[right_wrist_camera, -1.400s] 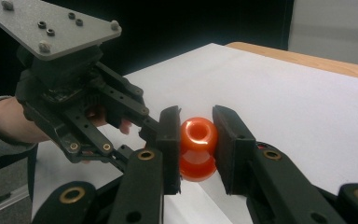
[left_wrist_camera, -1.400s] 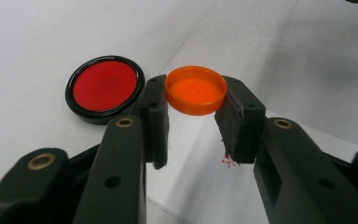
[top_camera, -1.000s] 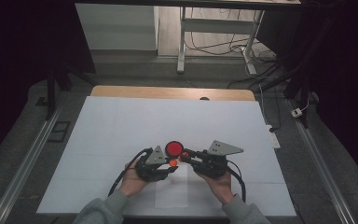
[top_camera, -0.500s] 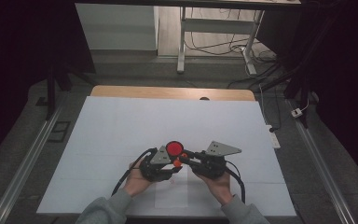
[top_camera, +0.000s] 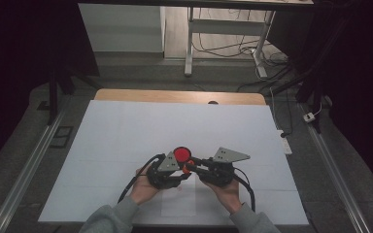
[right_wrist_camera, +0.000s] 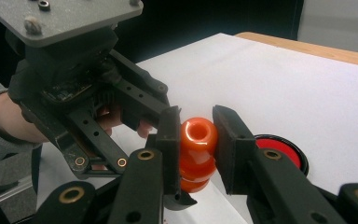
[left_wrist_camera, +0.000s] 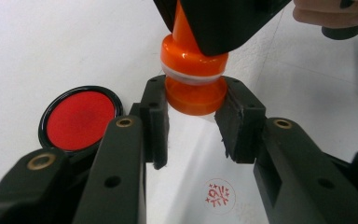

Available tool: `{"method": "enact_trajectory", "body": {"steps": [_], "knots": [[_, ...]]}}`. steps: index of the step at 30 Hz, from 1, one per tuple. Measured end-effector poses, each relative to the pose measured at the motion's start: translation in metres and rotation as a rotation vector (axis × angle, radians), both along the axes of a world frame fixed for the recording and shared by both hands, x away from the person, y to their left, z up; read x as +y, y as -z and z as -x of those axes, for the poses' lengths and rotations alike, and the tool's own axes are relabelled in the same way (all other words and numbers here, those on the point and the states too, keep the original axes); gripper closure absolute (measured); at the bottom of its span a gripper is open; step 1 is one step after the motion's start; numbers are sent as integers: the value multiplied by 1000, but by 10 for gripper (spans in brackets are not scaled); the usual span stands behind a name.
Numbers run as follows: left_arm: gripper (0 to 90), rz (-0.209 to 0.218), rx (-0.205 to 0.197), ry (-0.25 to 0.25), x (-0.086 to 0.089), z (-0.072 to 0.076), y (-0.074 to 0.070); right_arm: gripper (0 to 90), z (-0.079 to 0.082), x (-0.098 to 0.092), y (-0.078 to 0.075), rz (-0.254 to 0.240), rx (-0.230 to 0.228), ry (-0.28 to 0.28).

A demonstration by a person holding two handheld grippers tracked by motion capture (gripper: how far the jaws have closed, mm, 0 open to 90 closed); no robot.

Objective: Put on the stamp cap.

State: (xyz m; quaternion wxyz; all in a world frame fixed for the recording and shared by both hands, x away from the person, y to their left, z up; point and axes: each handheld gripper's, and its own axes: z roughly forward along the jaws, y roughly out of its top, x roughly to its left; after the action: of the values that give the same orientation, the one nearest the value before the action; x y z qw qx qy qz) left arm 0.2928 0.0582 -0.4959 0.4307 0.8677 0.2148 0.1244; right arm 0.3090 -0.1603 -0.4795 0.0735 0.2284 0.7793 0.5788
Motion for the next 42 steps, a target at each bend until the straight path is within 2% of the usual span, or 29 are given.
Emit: {"method": "enact_trajectory", "body": {"steps": [20,29,42], "knots": [[644,-12,-4,-3,0,0,0,717,0,4,4,16,7,-16],[644,-5,-5,-9,1,1,0,717,0,4,5,18,10,-18],[649,-17,-37,-22,-1,3,-1,718,-1,3,5,7,16,-16]]}}
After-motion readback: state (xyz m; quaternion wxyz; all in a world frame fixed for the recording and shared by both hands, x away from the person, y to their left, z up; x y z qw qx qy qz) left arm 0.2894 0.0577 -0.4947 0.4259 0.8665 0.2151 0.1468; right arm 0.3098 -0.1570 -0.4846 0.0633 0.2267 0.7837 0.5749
